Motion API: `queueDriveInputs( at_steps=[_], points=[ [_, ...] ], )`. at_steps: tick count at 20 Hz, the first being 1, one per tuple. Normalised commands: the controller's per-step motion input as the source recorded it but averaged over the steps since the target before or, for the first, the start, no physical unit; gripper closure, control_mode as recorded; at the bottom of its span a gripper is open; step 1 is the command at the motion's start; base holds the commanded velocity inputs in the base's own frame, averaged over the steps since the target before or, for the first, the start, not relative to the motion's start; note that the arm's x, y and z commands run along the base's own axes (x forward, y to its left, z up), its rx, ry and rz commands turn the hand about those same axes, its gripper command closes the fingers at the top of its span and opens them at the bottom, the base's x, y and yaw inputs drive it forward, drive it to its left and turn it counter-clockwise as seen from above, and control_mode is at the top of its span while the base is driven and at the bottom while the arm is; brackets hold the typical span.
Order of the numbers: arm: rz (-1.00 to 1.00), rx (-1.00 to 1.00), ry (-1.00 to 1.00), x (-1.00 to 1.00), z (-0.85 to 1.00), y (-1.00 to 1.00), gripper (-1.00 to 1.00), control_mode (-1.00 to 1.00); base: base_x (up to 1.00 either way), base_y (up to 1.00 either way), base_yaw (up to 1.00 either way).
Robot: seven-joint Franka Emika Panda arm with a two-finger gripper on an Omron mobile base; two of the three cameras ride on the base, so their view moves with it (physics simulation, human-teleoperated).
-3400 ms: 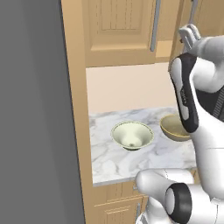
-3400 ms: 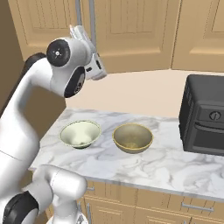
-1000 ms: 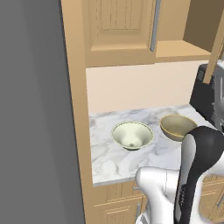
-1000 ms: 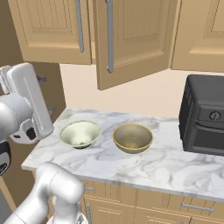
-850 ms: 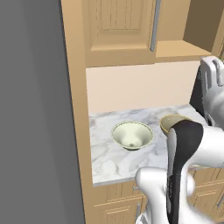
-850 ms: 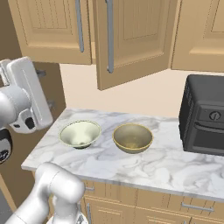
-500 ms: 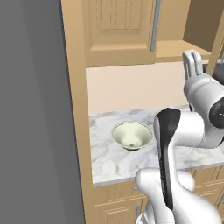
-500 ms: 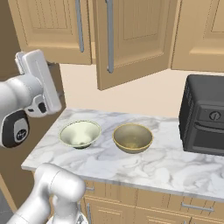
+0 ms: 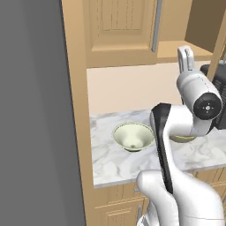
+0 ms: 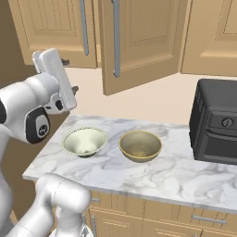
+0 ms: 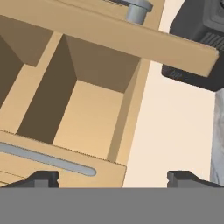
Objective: Open the cabinet. Pick the bowls from the counter and place them in the cabinet. Then close the cabinet.
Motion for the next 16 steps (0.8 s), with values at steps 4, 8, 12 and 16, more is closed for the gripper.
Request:
queueDriveInputs(
  at_steps=[4,8,12,16],
  points=[
    [-0.1,0.0,-0.12,0.42,0.0,-0.08,-1.0,-1.0,0.0,0.0,0.0],
    [-0.15,0.0,-0.09,0.44,0.0,-0.03,-1.0,-1.0,0.0,0.0,0.0],
    [-0.2,0.0,-0.04,0.41,0.0,-0.01,-1.0,-1.0,0.0,0.0,0.0],
    [-0.08,0.0,-0.05,0.21,0.07,-0.29,-1.0,-1.0,0.0,0.0,0.0]
  ],
)
